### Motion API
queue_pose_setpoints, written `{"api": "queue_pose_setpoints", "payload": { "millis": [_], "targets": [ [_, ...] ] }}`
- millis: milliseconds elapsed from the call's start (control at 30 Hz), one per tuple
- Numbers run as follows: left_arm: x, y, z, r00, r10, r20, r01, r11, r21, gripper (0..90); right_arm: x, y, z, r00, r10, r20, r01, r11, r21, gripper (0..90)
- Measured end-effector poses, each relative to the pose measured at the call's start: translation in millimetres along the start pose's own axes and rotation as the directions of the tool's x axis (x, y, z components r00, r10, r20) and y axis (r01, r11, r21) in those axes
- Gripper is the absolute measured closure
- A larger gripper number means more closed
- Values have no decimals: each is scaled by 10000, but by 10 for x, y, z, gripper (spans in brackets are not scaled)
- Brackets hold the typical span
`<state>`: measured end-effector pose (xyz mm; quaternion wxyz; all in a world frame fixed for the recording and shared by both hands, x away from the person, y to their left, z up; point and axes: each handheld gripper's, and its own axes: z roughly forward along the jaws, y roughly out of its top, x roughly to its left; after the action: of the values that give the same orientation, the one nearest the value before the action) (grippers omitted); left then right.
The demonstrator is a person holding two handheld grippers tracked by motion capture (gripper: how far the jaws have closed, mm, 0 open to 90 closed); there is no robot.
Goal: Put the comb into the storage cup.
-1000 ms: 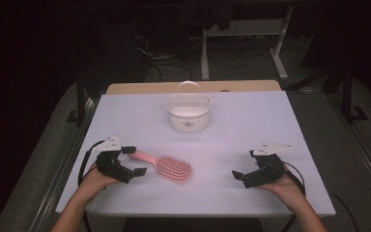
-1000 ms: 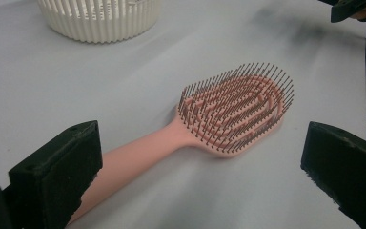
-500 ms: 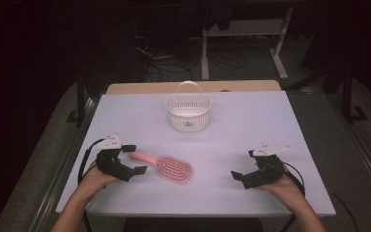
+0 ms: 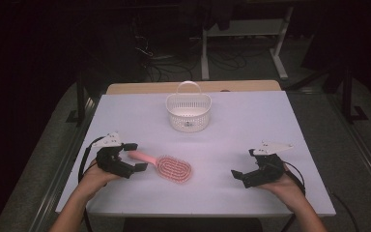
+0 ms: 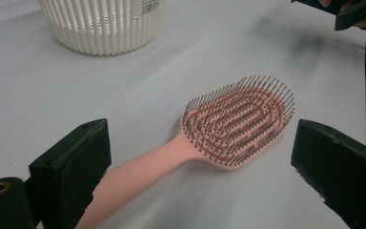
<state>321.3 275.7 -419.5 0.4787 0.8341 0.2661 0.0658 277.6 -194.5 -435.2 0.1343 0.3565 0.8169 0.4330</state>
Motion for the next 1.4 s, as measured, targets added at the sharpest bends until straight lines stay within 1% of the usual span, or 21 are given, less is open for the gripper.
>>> {"api": "queue_pose_setpoints", "payload": {
  "millis": [67,133,167,267,400,467,567,633,667,833,1000,1033,1200,1267,1400],
  "targets": [
    [12,24,3,10000,-45,-69,45,10000,-46,74,1,-4,-1,10000,2,-4,-2,10000,7,0],
    [20,48,9,10000,-42,-55,42,10000,-48,78,3,-3,-2,10000,-12,-6,12,10000,23,0],
    [27,60,13,10000,19,-51,-19,10000,-39,91,3,-2,-1,10000,-18,-4,18,10000,10,0],
    [35,86,30,10000,8,-85,-9,10000,-58,123,5,2,5,10000,-15,-15,15,10000,24,0],
    [45,120,41,9999,67,-135,-67,10000,-33,141,6,7,6,10000,-18,-37,18,10000,-9,0],
    [52,135,53,9999,22,-148,-23,10000,-32,148,5,6,8,10000,-8,-38,8,10000,1,0],
    [60,163,67,9998,50,-186,-50,10000,18,176,7,3,10,10000,-12,-46,12,10000,19,0],
    [69,181,71,9996,121,-236,-121,9999,13,224,5,4,20,10000,-14,-73,15,10000,50,0],
    [72,188,72,9997,97,-244,-97,10000,6,224,5,4,20,10000,-14,-73,15,10000,50,0],
    [102,221,74,9994,141,-326,-142,9999,-34,298,9,3,24,10000,-25,-81,25,10000,59,0],
    [121,246,87,9990,99,-447,-100,10000,-7,378,6,4,24,10000,-3,-87,3,10000,57,0],
    [129,254,89,9988,104,-470,-103,9999,23,378,6,4,24,10000,-3,-87,3,10000,57,0],
    [169,289,108,9983,-8,-583,15,9999,114,452,10,5,25,10000,23,-96,-22,10000,53,0],
    [187,306,115,9979,61,-644,-49,9998,191,491,10,7,25,9999,39,-104,-38,10000,41,0],
    [229,331,125,9979,45,-646,-34,9998,172,555,9,8,29,9999,25,-115,-24,10000,41,0]
  ]
}}
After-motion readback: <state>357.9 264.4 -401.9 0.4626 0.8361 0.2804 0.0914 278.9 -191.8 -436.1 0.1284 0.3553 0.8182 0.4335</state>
